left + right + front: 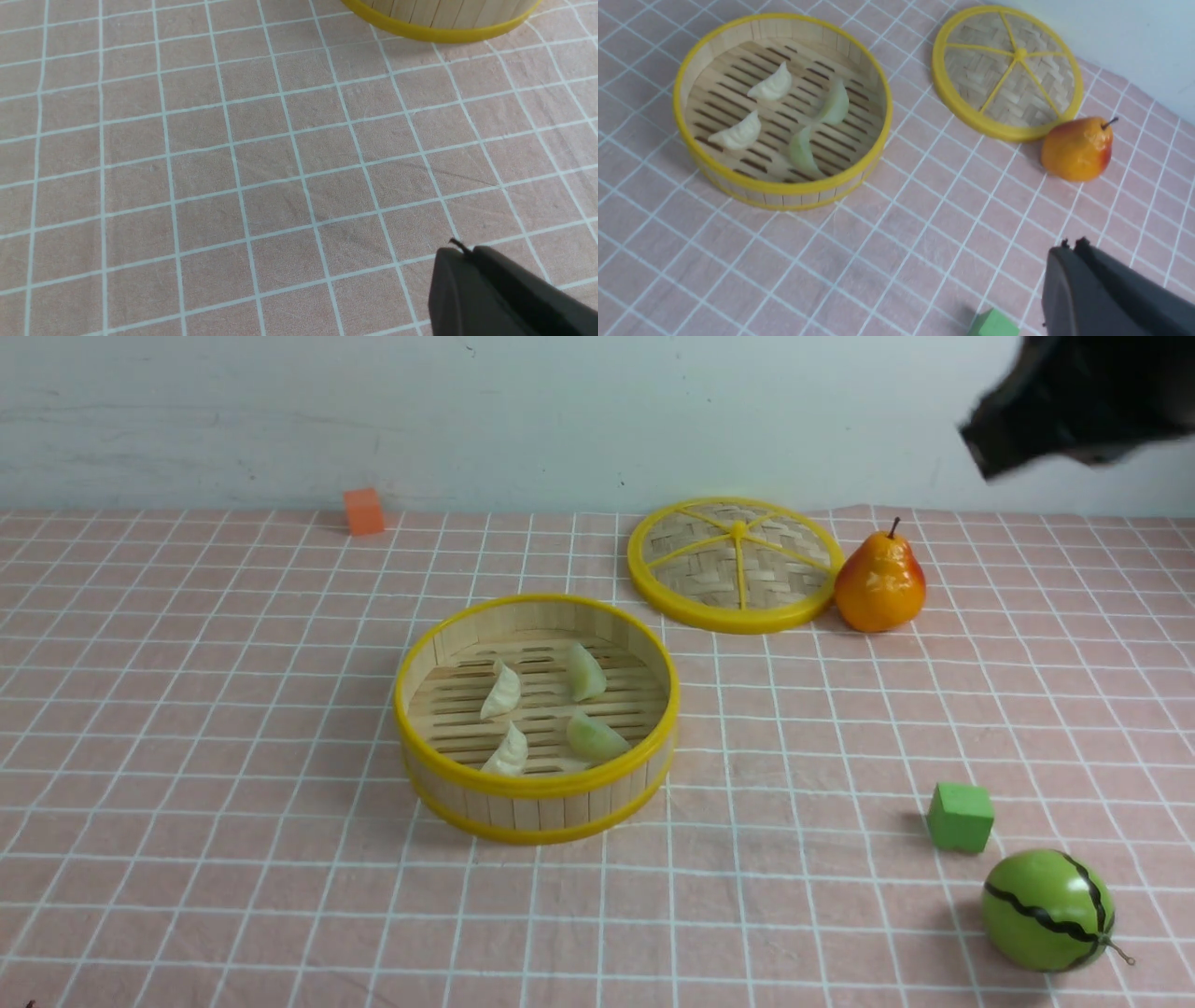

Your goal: Put the dumplings into the steamer on the table with the pink tablecloth.

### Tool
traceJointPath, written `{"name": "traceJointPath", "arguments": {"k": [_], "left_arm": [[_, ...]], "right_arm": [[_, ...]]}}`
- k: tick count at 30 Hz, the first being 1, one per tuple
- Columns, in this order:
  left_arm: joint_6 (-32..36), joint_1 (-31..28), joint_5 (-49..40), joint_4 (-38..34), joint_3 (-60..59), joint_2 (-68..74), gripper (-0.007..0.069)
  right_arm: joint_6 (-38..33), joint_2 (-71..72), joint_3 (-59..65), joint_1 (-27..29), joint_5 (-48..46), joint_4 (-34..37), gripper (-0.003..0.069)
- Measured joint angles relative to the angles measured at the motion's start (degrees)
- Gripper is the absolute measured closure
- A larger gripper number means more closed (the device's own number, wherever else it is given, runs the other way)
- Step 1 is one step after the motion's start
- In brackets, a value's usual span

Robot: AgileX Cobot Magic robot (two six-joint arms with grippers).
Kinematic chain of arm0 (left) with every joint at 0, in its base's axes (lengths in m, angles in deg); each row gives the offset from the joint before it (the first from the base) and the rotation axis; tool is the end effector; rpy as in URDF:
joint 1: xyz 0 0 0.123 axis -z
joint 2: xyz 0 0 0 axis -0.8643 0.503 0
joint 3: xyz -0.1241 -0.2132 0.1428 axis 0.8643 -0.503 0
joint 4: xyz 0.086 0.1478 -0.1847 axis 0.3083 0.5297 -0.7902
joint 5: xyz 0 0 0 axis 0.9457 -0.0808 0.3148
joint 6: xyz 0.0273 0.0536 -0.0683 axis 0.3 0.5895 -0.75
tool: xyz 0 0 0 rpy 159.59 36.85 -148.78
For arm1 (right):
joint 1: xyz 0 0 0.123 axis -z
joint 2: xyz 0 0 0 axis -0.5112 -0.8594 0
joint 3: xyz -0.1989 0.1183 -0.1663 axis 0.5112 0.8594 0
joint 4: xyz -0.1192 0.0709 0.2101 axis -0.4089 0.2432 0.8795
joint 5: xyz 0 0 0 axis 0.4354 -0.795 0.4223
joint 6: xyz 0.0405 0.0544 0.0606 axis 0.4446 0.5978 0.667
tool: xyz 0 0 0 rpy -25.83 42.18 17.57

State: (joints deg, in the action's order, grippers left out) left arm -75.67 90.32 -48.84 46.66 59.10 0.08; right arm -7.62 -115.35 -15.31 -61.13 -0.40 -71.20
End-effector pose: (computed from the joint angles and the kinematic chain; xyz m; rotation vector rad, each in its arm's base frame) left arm 0.0704 -0.0212 0.2642 0.2693 2.1890 -0.1923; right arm 0.2219 0.1169 0.4472 -0.5859 2.1581 0.1141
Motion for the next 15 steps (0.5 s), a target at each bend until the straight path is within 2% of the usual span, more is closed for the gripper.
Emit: {"name": "traceJointPath", "arguments": {"k": [5,6,9,15], "left_arm": [[0.0,0.0,-0.05,0.0,0.0,0.0,0.0596],[0.0,0.0,-0.05,0.0,0.0,0.0,0.0595],[0.0,0.0,-0.05,0.0,0.0,0.0,0.0589],[0.0,0.0,-0.05,0.0,0.0,0.0,0.0586]], "right_arm": [[7.43,16.96,30.22,0.0,19.82,-0.12,0.0677],[7.61,18.21,32.7,0.0,21.88,-0.12,0.0677],[9.77,28.53,53.6,0.0,40.07,-0.25,0.0674],[13.89,44.0,79.27,0.0,66.46,-0.83,0.0669]]}}
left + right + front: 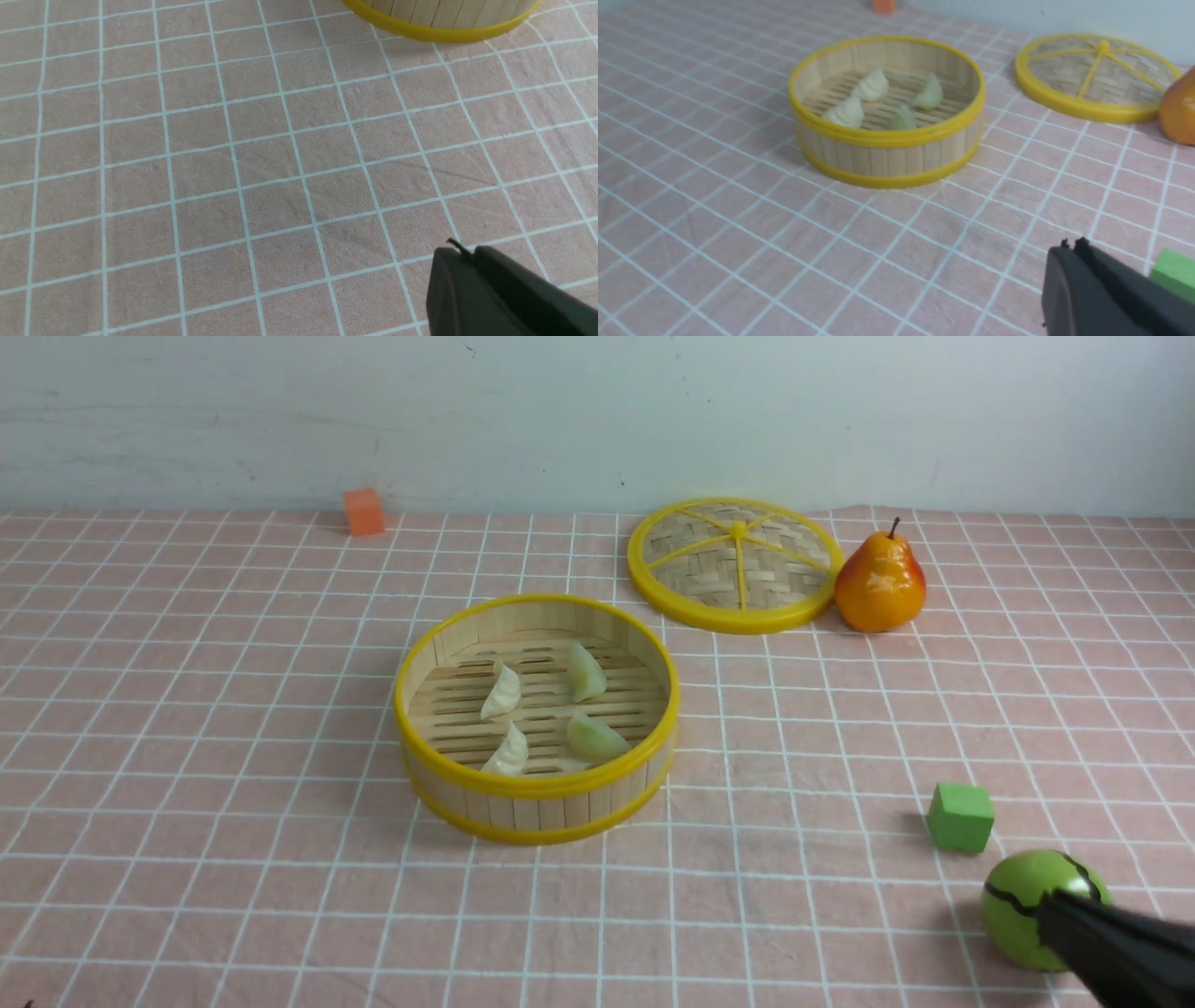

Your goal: Put the dumplings into the steamer on the table with the pink tablecloth.

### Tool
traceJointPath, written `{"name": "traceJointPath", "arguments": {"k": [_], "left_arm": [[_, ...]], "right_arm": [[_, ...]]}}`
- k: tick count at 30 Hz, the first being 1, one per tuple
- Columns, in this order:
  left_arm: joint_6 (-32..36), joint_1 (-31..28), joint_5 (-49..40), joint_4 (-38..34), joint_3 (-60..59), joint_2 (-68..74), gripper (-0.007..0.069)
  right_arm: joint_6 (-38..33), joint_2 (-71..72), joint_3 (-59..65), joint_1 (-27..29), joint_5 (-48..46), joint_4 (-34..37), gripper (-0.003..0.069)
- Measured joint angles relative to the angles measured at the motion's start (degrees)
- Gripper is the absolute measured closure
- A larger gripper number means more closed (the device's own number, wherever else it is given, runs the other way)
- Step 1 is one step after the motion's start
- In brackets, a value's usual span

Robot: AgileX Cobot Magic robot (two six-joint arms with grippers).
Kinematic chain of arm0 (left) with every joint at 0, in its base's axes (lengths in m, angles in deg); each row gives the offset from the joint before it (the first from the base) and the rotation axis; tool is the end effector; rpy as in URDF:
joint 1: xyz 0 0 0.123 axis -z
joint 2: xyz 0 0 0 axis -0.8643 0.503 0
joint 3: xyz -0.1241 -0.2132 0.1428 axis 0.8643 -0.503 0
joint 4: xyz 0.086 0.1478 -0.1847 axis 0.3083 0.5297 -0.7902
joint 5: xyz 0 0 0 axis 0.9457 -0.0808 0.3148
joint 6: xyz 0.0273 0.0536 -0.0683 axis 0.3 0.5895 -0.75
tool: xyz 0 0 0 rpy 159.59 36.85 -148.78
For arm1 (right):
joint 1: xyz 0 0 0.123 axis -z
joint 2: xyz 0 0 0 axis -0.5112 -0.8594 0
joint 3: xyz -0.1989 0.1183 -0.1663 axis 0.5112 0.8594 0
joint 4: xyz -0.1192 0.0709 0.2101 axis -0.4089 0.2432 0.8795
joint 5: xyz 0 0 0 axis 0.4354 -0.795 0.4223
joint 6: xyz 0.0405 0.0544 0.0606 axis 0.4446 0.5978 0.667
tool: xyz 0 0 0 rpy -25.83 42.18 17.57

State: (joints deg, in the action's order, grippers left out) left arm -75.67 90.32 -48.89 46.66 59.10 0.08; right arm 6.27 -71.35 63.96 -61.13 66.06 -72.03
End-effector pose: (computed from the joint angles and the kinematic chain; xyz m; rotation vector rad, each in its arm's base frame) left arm 0.0703 -0.0212 0.2641 0.2692 2.1898 -0.1919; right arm 0.0892 0.0552 0.2252 -0.3880 1.6836 0.4917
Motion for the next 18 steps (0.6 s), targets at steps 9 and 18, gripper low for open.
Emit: {"name": "traceJointPath", "arguments": {"k": [9,18], "left_arm": [[0.0,0.0,-0.01,0.0,0.0,0.0,0.0575],[0.0,0.0,0.01,0.08,0.0,-0.02,0.0568]], "right_arm": [[0.0,20.66,7.35,0.45,-3.34,-4.81,0.0664],[-0.29,28.42,7.36,17.5,-20.65,5.93,0.0661]]}}
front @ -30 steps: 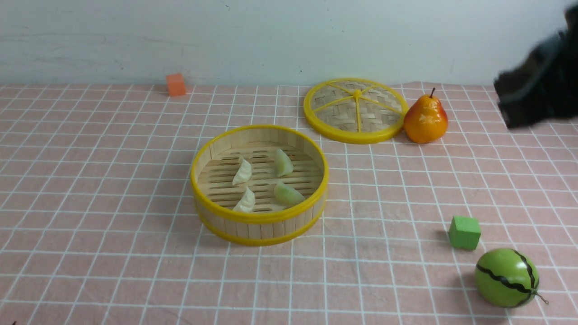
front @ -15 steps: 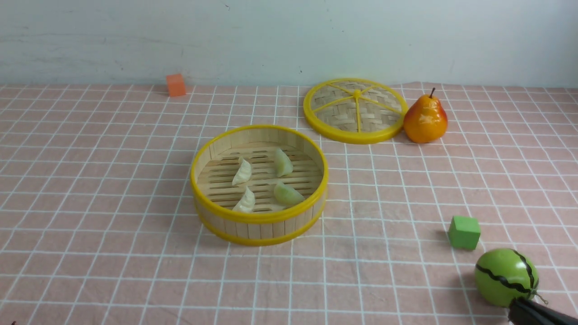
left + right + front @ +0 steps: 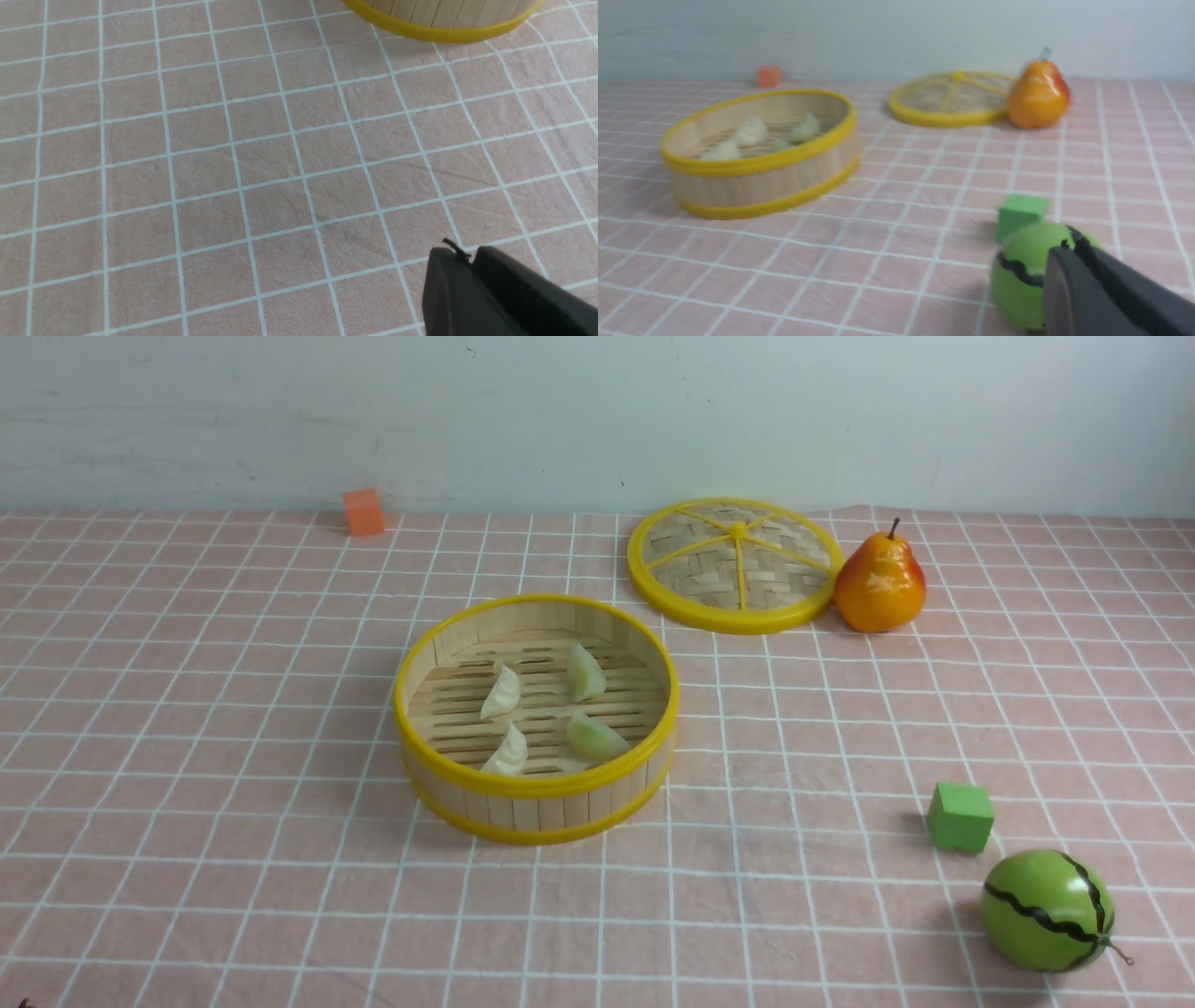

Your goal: Put the dumplings into the steamer on the table with the pink tablecloth.

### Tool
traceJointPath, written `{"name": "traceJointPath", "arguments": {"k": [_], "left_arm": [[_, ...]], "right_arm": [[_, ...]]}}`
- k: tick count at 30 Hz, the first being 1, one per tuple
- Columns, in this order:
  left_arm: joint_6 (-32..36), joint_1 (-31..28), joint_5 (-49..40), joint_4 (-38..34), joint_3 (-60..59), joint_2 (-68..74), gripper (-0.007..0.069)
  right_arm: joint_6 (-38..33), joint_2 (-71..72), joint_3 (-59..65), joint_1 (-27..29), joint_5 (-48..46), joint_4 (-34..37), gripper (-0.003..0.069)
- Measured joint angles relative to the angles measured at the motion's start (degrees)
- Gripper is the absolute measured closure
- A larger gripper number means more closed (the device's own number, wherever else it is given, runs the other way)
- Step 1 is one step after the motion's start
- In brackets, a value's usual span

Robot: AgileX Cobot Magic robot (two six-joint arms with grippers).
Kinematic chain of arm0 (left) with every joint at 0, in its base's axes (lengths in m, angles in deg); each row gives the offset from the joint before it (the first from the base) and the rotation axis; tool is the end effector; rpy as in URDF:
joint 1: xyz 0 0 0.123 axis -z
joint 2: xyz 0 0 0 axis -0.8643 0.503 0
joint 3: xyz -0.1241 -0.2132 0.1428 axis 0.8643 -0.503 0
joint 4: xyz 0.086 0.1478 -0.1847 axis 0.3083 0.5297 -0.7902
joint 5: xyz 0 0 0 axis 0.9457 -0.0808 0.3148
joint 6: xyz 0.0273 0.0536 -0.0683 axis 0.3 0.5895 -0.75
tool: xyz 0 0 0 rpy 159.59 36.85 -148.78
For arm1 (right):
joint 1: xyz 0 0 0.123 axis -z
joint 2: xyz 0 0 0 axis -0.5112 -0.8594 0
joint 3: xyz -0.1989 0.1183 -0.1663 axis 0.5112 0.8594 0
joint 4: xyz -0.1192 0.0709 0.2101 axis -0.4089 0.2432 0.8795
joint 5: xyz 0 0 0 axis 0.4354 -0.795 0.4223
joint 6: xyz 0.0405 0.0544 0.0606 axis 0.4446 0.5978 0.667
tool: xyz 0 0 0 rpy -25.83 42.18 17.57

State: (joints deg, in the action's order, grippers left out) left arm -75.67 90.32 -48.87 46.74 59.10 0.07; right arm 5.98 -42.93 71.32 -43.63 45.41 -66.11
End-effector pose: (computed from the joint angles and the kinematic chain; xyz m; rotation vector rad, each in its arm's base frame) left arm 0.0704 -0.0211 0.2642 0.2697 2.1888 -0.1906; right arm 0.0549 0.0114 0.1878 -0.0137 1.7027 0.3061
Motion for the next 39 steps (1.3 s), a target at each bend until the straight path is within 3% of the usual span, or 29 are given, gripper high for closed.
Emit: {"name": "traceJointPath", "arguments": {"k": [3,7,33,39], "left_arm": [[0.0,0.0,0.0,0.0,0.0,0.0,0.0568],[0.0,0.0,-0.06,0.04,0.0,0.0,0.0564],[0.0,0.0,0.37,0.04,-0.26,-0.42,0.0533],[0.0,-6.76,11.39,1.58,-5.71,-12.58,0.0533]], "right_arm": [[-1.67,0.0,0.0,5.27,-4.76,3.54,0.0661],[-5.38,0.0,-0.24,7.16,-9.62,5.91,0.0661],[-6.92,0.0,-0.58,7.56,-11.46,7.52,0.0631],[-7.1,0.0,-0.58,7.61,-11.46,7.58,0.0622]]}}
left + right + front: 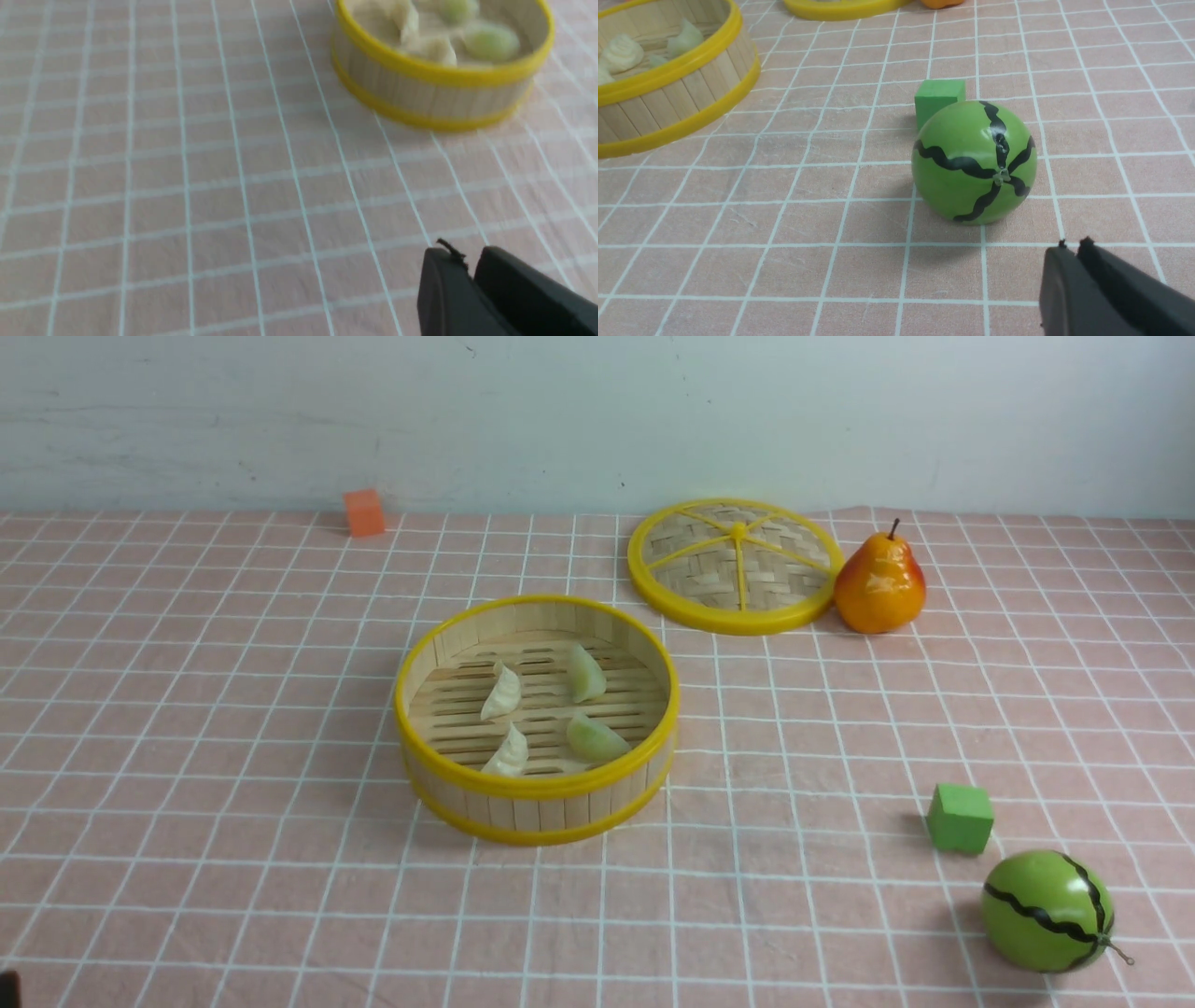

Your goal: Put the dumplings into the steamer on the table with the pink tablecloth.

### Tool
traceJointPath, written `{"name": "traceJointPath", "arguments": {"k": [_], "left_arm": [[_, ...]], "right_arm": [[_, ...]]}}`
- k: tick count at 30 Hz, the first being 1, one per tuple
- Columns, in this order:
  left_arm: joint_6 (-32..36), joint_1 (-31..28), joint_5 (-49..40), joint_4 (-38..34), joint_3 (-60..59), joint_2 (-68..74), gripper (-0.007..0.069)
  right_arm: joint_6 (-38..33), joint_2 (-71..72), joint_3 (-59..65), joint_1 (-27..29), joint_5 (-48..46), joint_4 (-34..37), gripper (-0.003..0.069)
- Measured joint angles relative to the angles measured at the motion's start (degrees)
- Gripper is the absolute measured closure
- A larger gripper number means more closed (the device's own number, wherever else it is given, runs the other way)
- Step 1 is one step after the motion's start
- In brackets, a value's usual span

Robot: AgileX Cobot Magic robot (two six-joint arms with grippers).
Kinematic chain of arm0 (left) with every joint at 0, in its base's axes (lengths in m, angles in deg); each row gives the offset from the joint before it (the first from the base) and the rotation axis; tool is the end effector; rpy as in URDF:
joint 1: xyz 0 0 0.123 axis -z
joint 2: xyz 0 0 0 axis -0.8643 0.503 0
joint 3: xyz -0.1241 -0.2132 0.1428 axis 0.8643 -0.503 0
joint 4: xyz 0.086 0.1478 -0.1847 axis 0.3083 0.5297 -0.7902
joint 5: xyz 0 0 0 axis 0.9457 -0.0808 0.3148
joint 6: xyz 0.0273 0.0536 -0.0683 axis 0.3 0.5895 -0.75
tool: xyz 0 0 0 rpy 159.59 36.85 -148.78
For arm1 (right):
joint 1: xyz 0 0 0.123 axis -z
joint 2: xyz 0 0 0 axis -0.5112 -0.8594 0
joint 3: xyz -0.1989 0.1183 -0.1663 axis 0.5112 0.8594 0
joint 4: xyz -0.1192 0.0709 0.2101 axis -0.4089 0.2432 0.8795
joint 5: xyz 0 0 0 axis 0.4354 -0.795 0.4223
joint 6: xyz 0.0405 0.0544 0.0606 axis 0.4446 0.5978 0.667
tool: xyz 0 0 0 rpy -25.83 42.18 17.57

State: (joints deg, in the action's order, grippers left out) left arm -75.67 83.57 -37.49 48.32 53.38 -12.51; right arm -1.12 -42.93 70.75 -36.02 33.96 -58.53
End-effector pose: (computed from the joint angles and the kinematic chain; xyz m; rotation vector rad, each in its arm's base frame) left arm 0.0535 -0.0071 0.2612 0.1537 1.8874 -0.2179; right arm 0.0515 0.0072 0.1735 0.0832 1.8870 0.2254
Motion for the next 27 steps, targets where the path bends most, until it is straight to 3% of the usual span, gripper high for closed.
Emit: {"name": "traceJointPath", "arguments": {"k": [4,5,7,11,16,19,27], "left_arm": [[1.36,-8.06,13.02,-2.01,-6.58,-5.77,0.0561],[3.67,-12.75,23.52,-5.52,-12.48,-8.38,0.0621],[5.77,-16.3,29.73,-8.52,-17.76,-9.93,0.0638],[8.26,-18.45,25.55,-12.28,-19.77,-10.35,0.0638],[13.07,-18.19,11.88,-17.41,-20.28,-10.35,0.0638],[17.99,-18.01,11.52,-20.27,-20.28,-10.35,0.0638],[19.02,-17.97,11.15,-21.8,-20.28,-10.35,0.0638]], "right_arm": [[0.0,0.0,0.0,0.0,-0.03,0.0,0.0617],[0.0,0.0,0.0,0.0,-0.03,0.0,0.0614],[0.0,0.0,0.0,0.0,-0.03,0.0,0.061],[0.0,0.0,0.0,0.0,-0.03,-0.05,0.0606],[0.0,0.0,0.0,0.0,-0.07,-0.05,0.0599],[0.0,0.0,0.0,0.0,-0.07,-0.05,0.0596],[0.0,0.0,0.0,0.0,-0.07,-0.05,0.059]]}}
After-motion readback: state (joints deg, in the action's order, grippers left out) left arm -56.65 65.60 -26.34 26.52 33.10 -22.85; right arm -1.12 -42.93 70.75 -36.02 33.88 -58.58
